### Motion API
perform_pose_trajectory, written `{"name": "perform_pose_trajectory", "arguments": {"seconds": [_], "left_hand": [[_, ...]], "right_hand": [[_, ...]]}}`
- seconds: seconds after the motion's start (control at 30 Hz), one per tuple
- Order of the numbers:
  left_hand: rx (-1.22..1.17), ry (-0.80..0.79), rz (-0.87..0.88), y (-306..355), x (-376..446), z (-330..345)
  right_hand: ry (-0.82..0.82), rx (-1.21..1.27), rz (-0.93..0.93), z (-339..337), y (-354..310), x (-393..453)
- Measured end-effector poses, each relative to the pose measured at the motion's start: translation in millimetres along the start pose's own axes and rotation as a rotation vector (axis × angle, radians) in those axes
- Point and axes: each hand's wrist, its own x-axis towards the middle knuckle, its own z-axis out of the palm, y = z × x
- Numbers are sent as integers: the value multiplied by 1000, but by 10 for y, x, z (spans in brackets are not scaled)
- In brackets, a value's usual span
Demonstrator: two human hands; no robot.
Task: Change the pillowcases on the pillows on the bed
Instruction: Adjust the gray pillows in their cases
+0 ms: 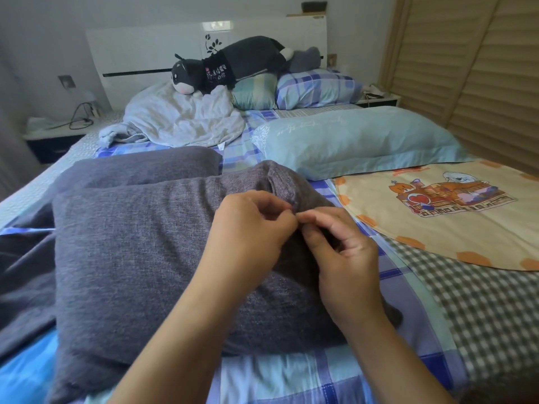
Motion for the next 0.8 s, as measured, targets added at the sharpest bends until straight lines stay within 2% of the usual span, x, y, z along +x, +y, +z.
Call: {"name": "perform_pose_trajectory", "arguments": {"seconds": [0.13, 0.23, 0.33, 0.37, 0.47, 0.5, 0.53, 0.57, 0.63, 0.7, 0.8], "left_hand": [[5, 3, 50, 21, 11, -66], [128, 49, 171, 90, -37, -53], [221, 76, 302, 140, -99, -28], [194, 61, 302, 129, -98, -16], [-267, -71, 192, 102, -46, -52], [-350, -74, 225, 65, -11, -92], [-309, -48, 308, 16, 39, -133], [-167, -30, 395, -29, 104, -168], [131, -108, 516, -112, 265, -211], [388, -211, 550, -186, 435, -189], [594, -192, 491, -219, 537, -100]], "right_hand": [[-57, -120, -56, -41, 13, 21], [-57, -286, -140, -64, 26, 67], [-22, -340, -173, -79, 10, 144], [-17, -338, -182, -80, 7, 161], [-1, -263, -140, -108, 16, 190], [-3, -224, -103, -124, 25, 195], [-7, -193, -75, -142, 32, 200], [-10, -176, -55, -152, 29, 201], [-17, -157, -21, -149, 0, 188], [-26, -150, -2, -147, -59, 188], [-34, -79, 8, -200, -117, 256]]}}
